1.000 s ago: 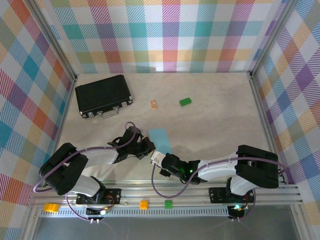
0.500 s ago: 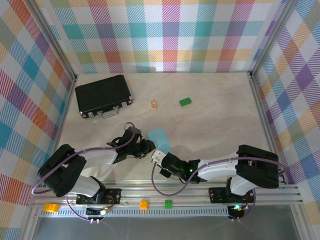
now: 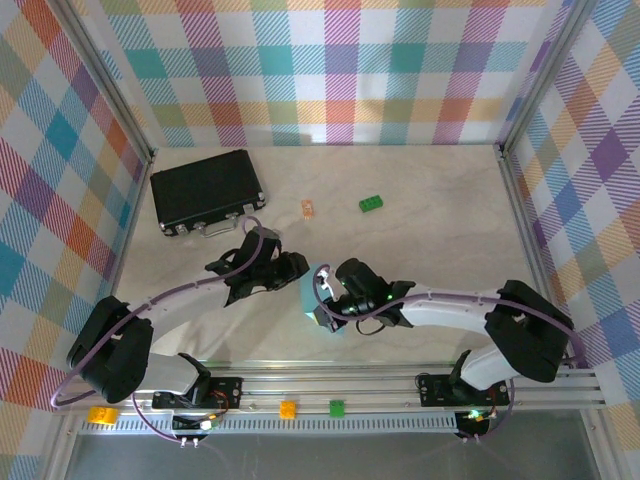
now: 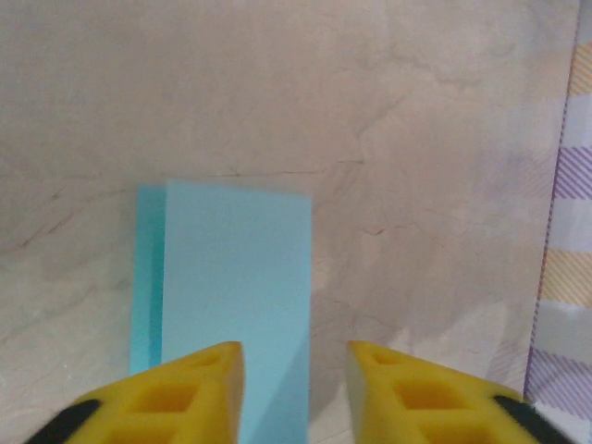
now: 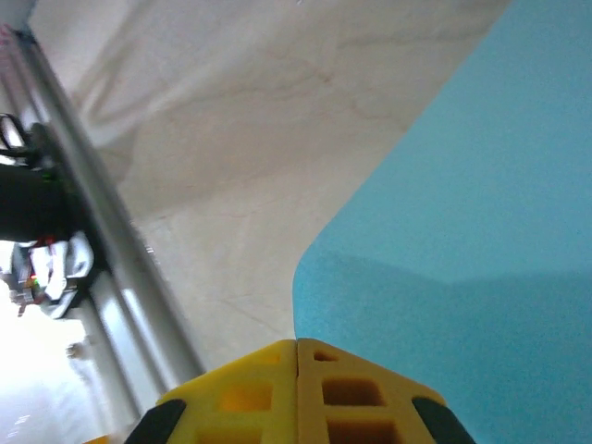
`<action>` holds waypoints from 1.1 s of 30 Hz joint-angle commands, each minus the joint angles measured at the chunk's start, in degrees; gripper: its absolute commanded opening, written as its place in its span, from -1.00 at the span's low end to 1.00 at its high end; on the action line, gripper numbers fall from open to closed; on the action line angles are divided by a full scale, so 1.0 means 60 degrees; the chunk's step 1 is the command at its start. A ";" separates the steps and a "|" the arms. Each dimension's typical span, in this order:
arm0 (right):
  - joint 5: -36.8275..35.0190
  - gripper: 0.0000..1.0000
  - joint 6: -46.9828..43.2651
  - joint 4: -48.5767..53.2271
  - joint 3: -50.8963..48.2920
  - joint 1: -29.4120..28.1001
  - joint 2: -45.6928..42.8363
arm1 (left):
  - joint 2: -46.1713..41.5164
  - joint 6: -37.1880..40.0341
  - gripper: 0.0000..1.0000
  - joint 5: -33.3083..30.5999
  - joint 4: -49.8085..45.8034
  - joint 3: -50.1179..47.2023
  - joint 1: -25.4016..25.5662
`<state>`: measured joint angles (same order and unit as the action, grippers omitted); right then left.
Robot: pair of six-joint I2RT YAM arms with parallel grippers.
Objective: Fold a paper plane with a square sheet of paper (pick it up from the middle)
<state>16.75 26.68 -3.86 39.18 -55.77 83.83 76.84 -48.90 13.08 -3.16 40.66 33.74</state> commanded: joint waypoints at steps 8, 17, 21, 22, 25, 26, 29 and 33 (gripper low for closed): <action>0.1382 -1.00 0.1194 -0.0535 0.0064 0.0257 0.0409 | 0.1278 0.0828 -0.87 0.1318 0.0154 0.0400 -0.0203; 0.1498 -1.00 0.1446 -0.1080 -0.0198 0.0257 0.0644 | 0.2769 0.1159 -0.96 0.2279 0.0614 0.1040 -0.0203; 0.1481 -1.00 0.1529 -0.1235 -0.0246 0.0257 0.0789 | 0.3493 0.1519 -1.00 0.2507 0.0181 0.1557 -0.0203; 0.1522 -1.00 0.1503 -0.1193 -0.0209 0.0260 0.0821 | 0.3667 0.1622 -1.00 0.2581 0.0124 0.1663 -0.0203; 0.1584 -1.00 0.1525 -0.1158 -0.0193 0.0264 0.0881 | 0.3955 0.1654 -1.00 0.2655 0.0176 0.1670 -0.0203; 0.1558 -1.00 0.1541 -0.1201 -0.0223 0.0257 0.0896 | 0.4034 0.1647 -1.00 0.2625 0.0192 0.1625 -0.0203; 0.1568 -1.00 0.1537 -0.1216 -0.0231 0.0257 0.0954 | 0.4223 0.1743 -1.00 0.2499 0.0090 0.1495 -0.0203; 0.1580 -1.00 0.1417 -0.1036 -0.0096 0.0257 0.1049 | 0.4440 0.1822 -1.00 0.2493 0.0192 0.1273 -0.0203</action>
<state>24.77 35.40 -9.80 38.44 -54.37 89.47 102.24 -39.51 27.62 -1.21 49.63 33.15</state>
